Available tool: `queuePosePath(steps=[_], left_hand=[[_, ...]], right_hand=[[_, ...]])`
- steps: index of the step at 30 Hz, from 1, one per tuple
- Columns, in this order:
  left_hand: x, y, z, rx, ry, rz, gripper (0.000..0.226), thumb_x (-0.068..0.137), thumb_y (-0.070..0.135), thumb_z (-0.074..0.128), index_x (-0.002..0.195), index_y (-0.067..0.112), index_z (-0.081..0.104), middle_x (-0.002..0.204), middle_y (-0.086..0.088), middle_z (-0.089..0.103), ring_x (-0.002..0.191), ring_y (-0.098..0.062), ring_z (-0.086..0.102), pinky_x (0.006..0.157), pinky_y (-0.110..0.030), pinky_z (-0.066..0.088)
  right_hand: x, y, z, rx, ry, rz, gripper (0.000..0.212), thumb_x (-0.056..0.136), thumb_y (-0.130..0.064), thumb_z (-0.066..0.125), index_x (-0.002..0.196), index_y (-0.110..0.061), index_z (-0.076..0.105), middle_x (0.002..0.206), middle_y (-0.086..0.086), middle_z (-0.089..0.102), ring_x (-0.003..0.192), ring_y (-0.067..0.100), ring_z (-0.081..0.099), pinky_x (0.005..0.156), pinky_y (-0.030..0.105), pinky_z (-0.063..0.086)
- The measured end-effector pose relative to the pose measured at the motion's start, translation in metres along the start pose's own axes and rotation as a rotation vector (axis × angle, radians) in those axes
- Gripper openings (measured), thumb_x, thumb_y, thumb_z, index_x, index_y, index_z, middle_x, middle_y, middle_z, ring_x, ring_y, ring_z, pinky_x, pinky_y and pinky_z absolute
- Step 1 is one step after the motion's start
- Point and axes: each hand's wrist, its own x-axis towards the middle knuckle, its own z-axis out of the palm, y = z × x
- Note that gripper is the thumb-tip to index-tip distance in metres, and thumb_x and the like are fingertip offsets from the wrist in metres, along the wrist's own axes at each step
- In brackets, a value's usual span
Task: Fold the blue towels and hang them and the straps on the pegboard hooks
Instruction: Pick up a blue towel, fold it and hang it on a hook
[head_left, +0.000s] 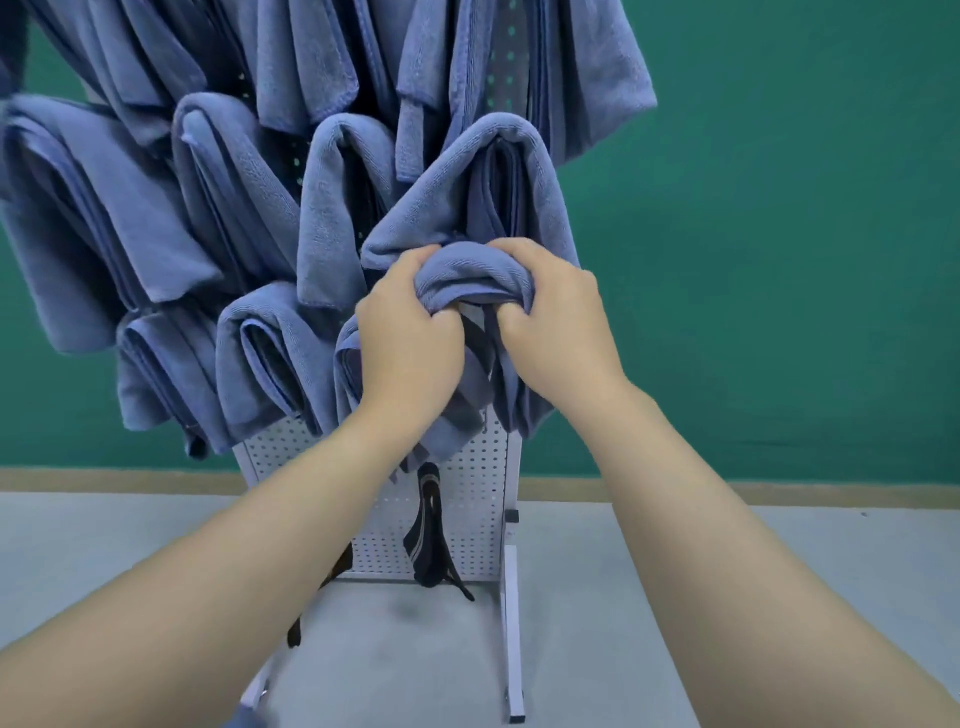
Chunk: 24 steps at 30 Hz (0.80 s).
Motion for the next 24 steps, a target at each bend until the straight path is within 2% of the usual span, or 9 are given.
queuePosePath(steps=[3, 5, 10, 14, 18, 21, 24], left_hand=[[0.011, -0.014, 0.01, 0.048, -0.054, -0.063, 0.034, 0.084, -0.005, 0.046, 0.097, 0.016, 0.071, 0.081, 0.009, 0.067, 0.074, -0.002, 0.06, 0.068, -0.017, 0.044], [0.013, -0.021, 0.017, 0.057, -0.078, -0.072, 0.03, 0.084, -0.003, 0.046, 0.095, 0.015, 0.068, 0.08, 0.007, 0.066, 0.075, -0.012, 0.06, 0.069, -0.024, 0.047], [0.009, -0.031, 0.027, 0.061, -0.127, -0.081, 0.02, 0.089, 0.001, 0.053, 0.092, 0.02, 0.057, 0.076, 0.011, 0.062, 0.068, -0.004, 0.056, 0.059, -0.01, 0.039], [0.014, -0.045, 0.036, 0.102, -0.143, -0.132, 0.016, 0.088, -0.001, 0.05, 0.085, 0.014, 0.053, 0.071, 0.008, 0.058, 0.064, -0.007, 0.05, 0.053, -0.013, 0.034], [0.003, -0.052, 0.04, 0.07, -0.141, -0.123, 0.023, 0.088, -0.003, 0.051, 0.085, 0.019, 0.056, 0.074, 0.01, 0.062, 0.067, -0.003, 0.054, 0.056, -0.01, 0.037], [-0.012, -0.055, 0.048, 0.045, -0.111, -0.128, 0.022, 0.087, 0.0, 0.052, 0.096, 0.019, 0.061, 0.083, 0.008, 0.066, 0.075, -0.007, 0.059, 0.065, -0.016, 0.043], [-0.036, -0.073, 0.053, 0.038, -0.187, -0.23, 0.019, 0.091, 0.001, 0.049, 0.096, 0.018, 0.057, 0.081, 0.006, 0.062, 0.071, -0.003, 0.056, 0.058, -0.012, 0.039]], right_hand=[[0.008, 0.009, 0.008, -0.081, -0.006, 0.03, 0.051, 0.075, -0.012, 0.041, 0.117, -0.028, 0.065, 0.102, 0.001, 0.072, 0.094, 0.035, 0.062, 0.08, 0.049, 0.056], [0.009, 0.013, 0.01, -0.133, -0.006, 0.03, 0.048, 0.077, -0.005, 0.043, 0.114, -0.027, 0.065, 0.101, 0.002, 0.07, 0.092, 0.037, 0.06, 0.078, 0.049, 0.055], [0.013, 0.026, 0.0, -0.315, -0.037, 0.015, 0.049, 0.082, 0.0, 0.044, 0.118, -0.027, 0.063, 0.107, 0.002, 0.065, 0.094, 0.036, 0.055, 0.08, 0.048, 0.052], [0.012, 0.033, 0.008, -0.404, -0.055, 0.035, 0.04, 0.087, -0.004, 0.051, 0.118, -0.025, 0.064, 0.108, 0.004, 0.063, 0.092, 0.034, 0.055, 0.074, 0.04, 0.046], [-0.004, 0.045, 0.03, -0.218, -0.023, 0.153, 0.019, 0.09, -0.01, 0.053, 0.105, -0.017, 0.062, 0.094, 0.009, 0.065, 0.086, 0.037, 0.056, 0.075, 0.046, 0.051], [-0.021, 0.05, 0.049, -0.072, 0.051, 0.201, 0.027, 0.091, -0.01, 0.052, 0.114, -0.021, 0.062, 0.093, 0.007, 0.068, 0.086, 0.035, 0.059, 0.076, 0.047, 0.053], [-0.043, 0.061, 0.064, -0.01, -0.019, 0.333, 0.023, 0.094, -0.013, 0.051, 0.113, -0.021, 0.061, 0.092, 0.007, 0.068, 0.085, 0.034, 0.062, 0.076, 0.046, 0.055]])
